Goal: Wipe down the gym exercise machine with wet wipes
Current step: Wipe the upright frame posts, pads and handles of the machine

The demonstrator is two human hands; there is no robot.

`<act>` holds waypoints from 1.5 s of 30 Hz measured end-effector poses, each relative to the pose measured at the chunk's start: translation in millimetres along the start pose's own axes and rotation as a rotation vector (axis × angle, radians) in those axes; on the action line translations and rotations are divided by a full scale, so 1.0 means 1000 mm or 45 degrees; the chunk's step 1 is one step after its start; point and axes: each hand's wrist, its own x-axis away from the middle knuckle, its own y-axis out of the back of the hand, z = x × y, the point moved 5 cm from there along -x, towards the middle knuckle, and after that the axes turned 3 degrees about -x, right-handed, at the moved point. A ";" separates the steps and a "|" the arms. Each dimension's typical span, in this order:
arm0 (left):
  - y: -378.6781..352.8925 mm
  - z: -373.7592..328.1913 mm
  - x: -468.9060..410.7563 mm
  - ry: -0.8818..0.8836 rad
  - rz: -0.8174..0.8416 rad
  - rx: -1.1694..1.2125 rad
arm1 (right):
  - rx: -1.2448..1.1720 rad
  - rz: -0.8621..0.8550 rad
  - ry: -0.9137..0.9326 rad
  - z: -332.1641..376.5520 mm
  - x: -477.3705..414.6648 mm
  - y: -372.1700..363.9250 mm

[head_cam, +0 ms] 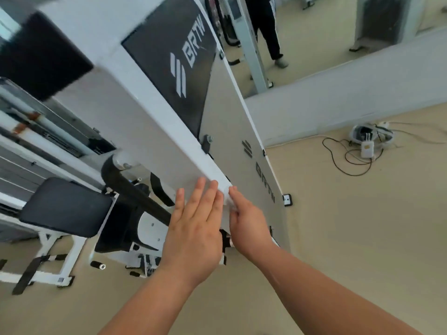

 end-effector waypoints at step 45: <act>0.073 0.050 -0.062 0.905 -1.162 0.511 | 0.193 0.577 1.441 0.226 -0.127 0.038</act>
